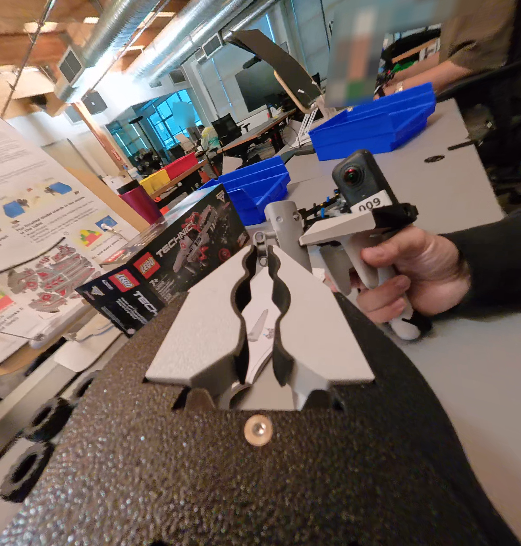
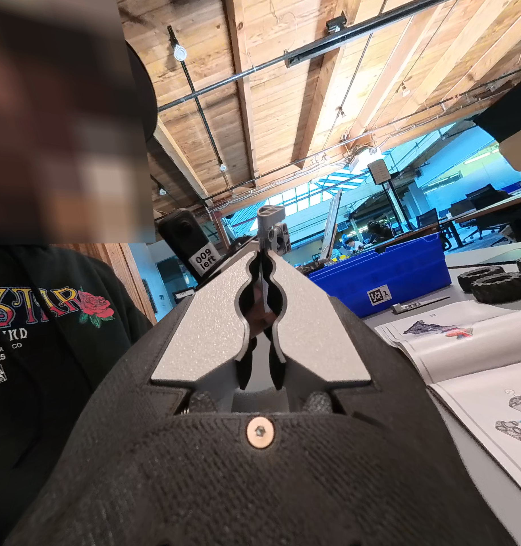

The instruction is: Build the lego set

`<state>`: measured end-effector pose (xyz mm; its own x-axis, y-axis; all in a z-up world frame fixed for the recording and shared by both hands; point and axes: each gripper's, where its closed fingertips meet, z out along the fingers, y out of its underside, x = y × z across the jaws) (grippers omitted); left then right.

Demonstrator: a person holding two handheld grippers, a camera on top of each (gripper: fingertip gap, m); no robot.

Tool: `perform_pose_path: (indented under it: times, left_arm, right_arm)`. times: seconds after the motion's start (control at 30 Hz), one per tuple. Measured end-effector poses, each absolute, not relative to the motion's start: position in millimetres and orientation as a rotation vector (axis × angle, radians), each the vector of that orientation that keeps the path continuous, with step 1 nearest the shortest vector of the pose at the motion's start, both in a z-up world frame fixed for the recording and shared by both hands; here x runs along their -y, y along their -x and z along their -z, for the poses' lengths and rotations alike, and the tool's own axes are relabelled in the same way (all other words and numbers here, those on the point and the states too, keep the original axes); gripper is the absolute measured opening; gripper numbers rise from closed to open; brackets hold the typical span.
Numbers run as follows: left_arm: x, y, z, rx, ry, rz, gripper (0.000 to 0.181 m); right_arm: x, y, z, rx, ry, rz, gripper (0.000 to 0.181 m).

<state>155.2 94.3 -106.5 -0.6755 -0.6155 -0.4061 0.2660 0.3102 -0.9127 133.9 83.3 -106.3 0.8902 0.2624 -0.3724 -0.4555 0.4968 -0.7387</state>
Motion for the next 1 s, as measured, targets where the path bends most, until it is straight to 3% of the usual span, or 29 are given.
perform_pose_path:
  times: [0.27,1.0]
  left_arm:
    - [-96,-157,103,-1.746,0.189,1.154,0.004]
    - [-90,-143,95,-1.805,0.184,1.189,0.005]
  right_arm:
    - [-84,-135,107,-0.237,0.963,-0.442,0.000]
    - [-82,-116,98,-0.095,0.965,-0.374,0.000]
